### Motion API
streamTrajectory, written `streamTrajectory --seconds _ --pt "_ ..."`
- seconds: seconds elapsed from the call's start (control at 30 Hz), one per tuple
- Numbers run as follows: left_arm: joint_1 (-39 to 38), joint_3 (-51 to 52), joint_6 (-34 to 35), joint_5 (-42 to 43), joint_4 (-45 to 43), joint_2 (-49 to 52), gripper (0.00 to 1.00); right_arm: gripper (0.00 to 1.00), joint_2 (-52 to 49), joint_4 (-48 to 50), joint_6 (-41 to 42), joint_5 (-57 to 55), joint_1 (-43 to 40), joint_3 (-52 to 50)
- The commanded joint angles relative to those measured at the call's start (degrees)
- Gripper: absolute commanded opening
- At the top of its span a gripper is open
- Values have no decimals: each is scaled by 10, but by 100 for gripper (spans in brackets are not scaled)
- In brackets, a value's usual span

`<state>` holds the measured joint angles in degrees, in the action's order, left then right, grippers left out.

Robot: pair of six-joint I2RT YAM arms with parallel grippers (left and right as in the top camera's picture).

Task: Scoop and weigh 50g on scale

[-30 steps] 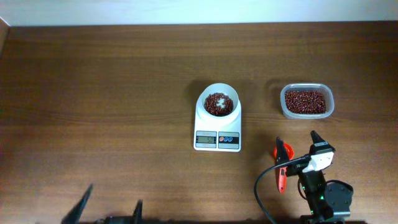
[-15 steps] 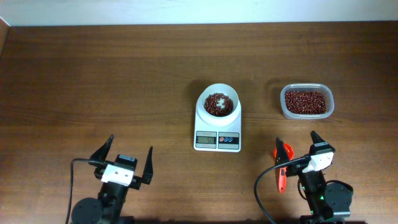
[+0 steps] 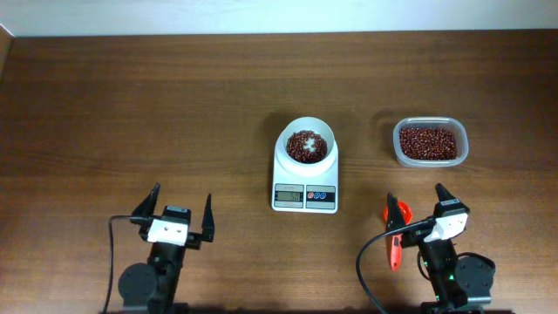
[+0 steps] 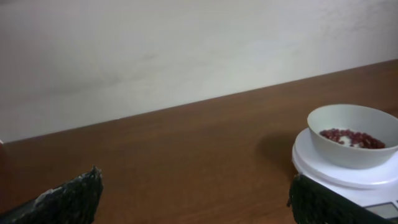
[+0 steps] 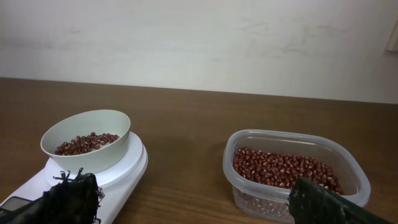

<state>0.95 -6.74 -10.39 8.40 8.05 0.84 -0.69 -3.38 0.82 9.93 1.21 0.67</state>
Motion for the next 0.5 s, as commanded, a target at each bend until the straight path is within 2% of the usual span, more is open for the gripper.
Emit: streamTrajectory --seconds 0.0,0.07,0.17,0.33,0.47 --pt "3 23 7 -12 -15 -4 99 99 4 -3 -4 -3 3 -3" --pt "3 31 7 -17 -21 -4 99 99 4 -3 -4 -3 3 -3" --pt "3 63 7 -23 -78 -4 99 99 4 -3 -4 -3 3 -3" --pt "3 62 7 -27 -37 -5 99 99 4 -3 -4 -3 3 -3" --pt "3 62 7 -27 -39 3 99 99 4 -3 -4 -3 3 -3"
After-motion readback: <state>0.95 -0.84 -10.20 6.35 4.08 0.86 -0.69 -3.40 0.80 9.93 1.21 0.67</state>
